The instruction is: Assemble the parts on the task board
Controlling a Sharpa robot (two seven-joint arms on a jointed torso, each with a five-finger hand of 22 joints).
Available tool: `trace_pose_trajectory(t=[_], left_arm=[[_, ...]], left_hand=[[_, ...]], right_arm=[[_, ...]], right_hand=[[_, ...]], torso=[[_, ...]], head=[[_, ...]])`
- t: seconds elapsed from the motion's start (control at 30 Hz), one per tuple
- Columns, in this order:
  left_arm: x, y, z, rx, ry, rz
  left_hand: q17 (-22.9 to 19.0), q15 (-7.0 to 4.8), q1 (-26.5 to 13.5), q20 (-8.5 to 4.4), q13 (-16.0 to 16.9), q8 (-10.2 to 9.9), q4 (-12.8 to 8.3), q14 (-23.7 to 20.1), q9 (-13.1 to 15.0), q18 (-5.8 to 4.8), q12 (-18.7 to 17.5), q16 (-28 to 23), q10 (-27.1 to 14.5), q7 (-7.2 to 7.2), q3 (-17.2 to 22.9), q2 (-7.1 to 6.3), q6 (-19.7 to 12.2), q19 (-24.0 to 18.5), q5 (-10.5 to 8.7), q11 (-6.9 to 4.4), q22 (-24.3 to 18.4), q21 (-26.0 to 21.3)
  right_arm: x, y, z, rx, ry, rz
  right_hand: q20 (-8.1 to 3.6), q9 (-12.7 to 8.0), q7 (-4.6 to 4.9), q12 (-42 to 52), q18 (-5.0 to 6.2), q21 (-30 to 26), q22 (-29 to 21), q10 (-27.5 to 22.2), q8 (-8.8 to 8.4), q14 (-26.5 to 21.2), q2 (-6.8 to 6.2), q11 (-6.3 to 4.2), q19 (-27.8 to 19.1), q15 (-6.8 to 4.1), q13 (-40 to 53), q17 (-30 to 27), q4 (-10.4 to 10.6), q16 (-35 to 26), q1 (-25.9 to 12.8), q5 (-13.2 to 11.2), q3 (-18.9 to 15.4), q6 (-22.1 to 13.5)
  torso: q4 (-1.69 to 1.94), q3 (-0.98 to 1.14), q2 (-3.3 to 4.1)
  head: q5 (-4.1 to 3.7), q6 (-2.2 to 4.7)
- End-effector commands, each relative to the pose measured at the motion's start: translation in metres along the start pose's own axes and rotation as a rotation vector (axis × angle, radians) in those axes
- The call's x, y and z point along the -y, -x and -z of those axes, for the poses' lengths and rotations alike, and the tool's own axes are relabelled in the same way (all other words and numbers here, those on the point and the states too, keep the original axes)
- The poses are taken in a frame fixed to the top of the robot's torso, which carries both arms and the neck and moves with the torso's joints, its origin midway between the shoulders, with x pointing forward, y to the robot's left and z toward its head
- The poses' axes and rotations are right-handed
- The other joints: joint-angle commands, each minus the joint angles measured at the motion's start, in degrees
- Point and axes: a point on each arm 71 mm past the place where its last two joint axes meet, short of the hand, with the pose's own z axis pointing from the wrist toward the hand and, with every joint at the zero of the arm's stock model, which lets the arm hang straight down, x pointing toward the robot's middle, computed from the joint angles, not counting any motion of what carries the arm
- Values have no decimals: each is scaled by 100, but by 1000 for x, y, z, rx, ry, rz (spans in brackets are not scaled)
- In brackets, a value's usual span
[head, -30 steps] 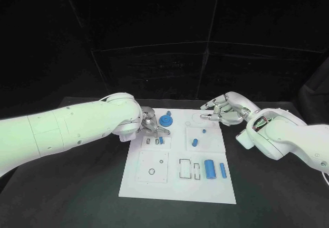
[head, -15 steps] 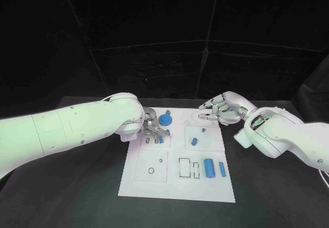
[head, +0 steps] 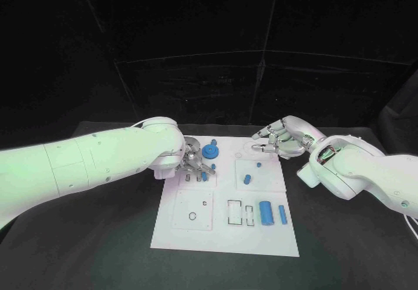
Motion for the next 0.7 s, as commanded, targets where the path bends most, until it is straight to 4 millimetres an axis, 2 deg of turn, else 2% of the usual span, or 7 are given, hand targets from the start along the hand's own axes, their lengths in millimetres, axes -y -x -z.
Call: trace_pose_trajectory(t=[0.03,0.57,0.7], left_arm=[[1,-1,0,-14,8,-20],[4,-2,0,-16,4,-23],[5,-2,0,-11,3,-20]], left_hand=[[1508,-27,92,-6,9,41,-77,593,26,-27,21,18,9,11,21,0,-50,62,-8,-2,6,20],[1508,-31,372,-7,34,134,-337,593,129,-24,39,18,10,6,279,74,-134,48,-5,-7,8,12],[1508,-41,567,-12,32,145,-483,593,149,-22,33,18,4,-11,452,136,-166,44,-3,-23,7,9]], right_arm=[[-1,0,-1,-9,1,-2],[-1,-1,-2,-14,-2,-3],[-1,-2,-2,-14,-2,-2]], right_hand=[[1,-1,-14,-31,65,-37,-8,-30,33,48,47,-10,-33,-36,-6,-12,-3,-30,5,36,-39,-40],[-3,-1,-16,-23,58,-37,13,-32,51,71,82,-13,12,-40,-26,23,-22,-26,46,142,-66,-52],[-3,-1,-16,-21,58,-39,10,-31,52,72,84,-13,12,-40,-26,21,-23,-29,48,151,-68,-53]], torso=[[-1,-1,3],[-2,1,4],[-3,2,3]], head=[[-2,-5],[-4,-38],[-5,-37]])
